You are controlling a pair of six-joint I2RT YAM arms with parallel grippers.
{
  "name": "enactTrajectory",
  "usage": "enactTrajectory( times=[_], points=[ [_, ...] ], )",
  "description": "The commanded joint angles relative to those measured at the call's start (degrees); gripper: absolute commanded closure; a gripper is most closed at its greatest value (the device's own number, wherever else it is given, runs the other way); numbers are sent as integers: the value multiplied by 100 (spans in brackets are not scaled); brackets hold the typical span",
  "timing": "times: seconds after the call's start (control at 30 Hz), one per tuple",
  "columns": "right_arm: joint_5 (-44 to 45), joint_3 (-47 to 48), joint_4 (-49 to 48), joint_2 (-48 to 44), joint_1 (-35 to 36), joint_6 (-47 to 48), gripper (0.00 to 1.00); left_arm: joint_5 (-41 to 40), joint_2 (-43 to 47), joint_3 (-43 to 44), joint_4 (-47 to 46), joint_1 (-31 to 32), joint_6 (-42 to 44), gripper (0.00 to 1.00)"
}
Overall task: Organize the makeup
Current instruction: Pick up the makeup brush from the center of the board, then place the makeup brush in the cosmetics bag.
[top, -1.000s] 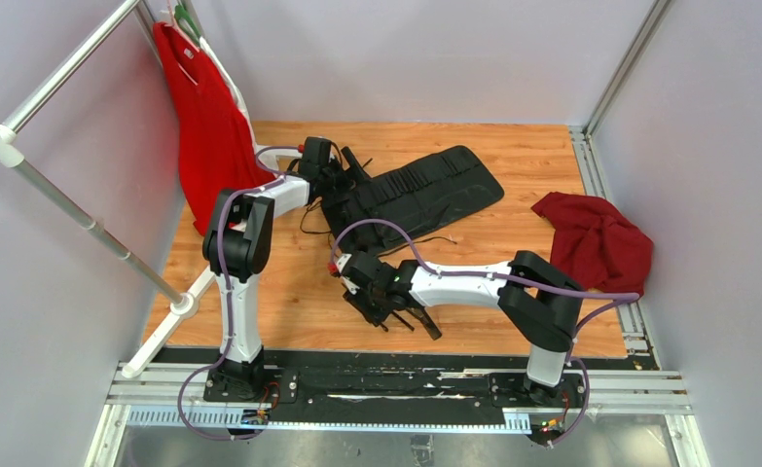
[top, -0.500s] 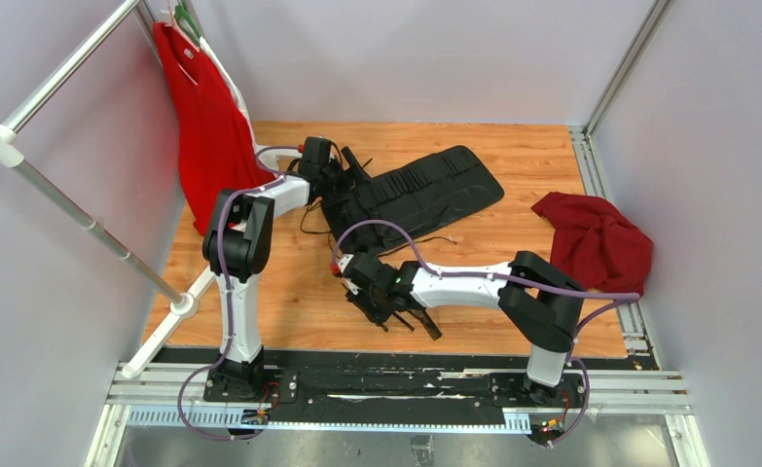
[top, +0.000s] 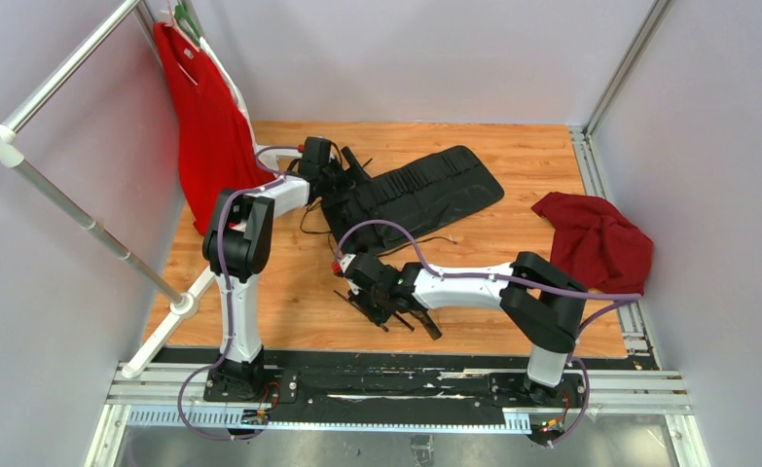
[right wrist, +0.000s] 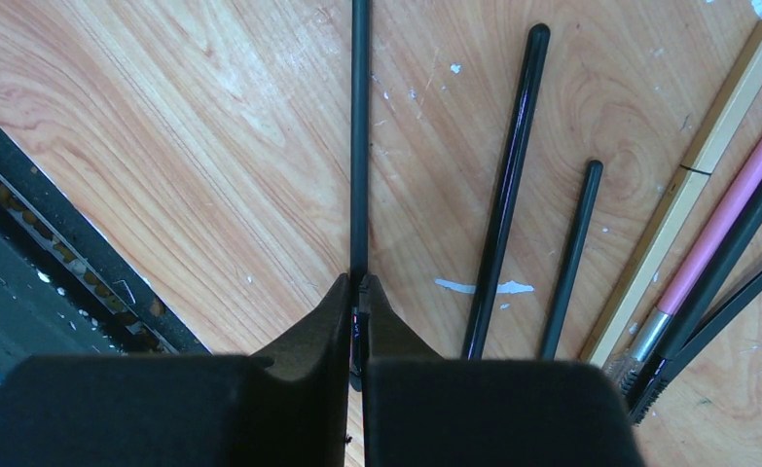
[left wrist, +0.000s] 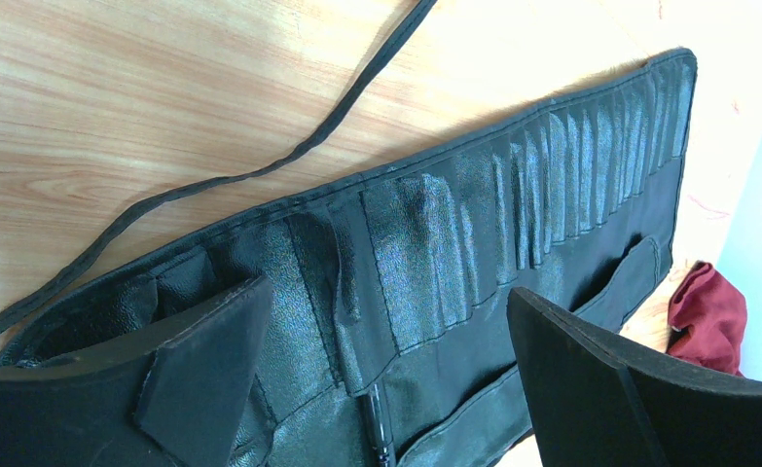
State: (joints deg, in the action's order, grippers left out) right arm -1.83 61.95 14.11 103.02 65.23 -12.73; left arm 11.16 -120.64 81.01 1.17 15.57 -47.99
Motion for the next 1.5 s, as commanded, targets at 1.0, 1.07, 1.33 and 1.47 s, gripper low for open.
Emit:
enactTrajectory(
  times=[1.0,1.07,1.33,1.47],
  points=[
    [-1905,2762,2476,-559,-3293,-184,99,-124,-157,-91,674,16,149,2],
    [-2351,2935,2489,-228,-3358,-305,99,-131,-153,-94,674,8,134,2],
    [-2926,3281,2558,719,-3446,-442,99,-102,-153,-100,650,-4,132,2],
    [-2899,3262,2554,933,-3468,-428,99,-81,-170,-134,620,-2,114,2]
  ],
)
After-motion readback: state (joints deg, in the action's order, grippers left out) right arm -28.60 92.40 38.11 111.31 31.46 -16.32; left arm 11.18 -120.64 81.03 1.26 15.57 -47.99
